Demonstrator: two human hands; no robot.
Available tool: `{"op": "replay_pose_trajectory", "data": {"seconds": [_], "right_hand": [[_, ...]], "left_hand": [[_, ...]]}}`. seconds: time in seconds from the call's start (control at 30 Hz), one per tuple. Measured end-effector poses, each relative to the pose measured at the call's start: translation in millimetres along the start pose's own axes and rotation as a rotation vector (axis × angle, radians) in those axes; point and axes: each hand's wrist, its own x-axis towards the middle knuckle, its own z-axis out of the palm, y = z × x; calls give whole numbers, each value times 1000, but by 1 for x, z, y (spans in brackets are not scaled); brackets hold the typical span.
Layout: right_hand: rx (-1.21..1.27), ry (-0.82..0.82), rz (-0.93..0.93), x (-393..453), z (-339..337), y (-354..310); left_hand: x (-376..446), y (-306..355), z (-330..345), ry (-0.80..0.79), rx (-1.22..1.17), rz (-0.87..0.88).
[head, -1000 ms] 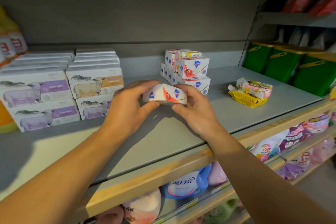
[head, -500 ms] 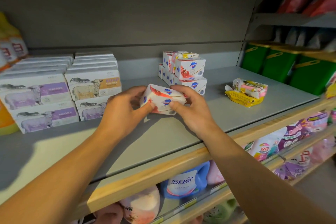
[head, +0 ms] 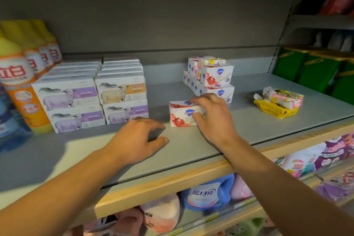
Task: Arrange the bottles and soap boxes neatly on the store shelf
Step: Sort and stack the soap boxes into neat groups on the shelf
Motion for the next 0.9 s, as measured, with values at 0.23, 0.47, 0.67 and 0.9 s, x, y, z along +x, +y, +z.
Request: {"op": "replay_pose_trajectory", "data": {"seconds": [0.23,0.47,0.67,0.9], "right_hand": [[-152,-35,-93,46,18,3],[-148,-18,-99,107,73,0],[-95,-81,-76,154,117,-6],[-72,-113,-83,193,147,-5]], "left_hand": [[-2,0,0,10,-16,-31],[6,-6,-1,-42,-20,-84],[11,-15,1,5,-122,-138],[10,-14,6,56,-100,-141]]}}
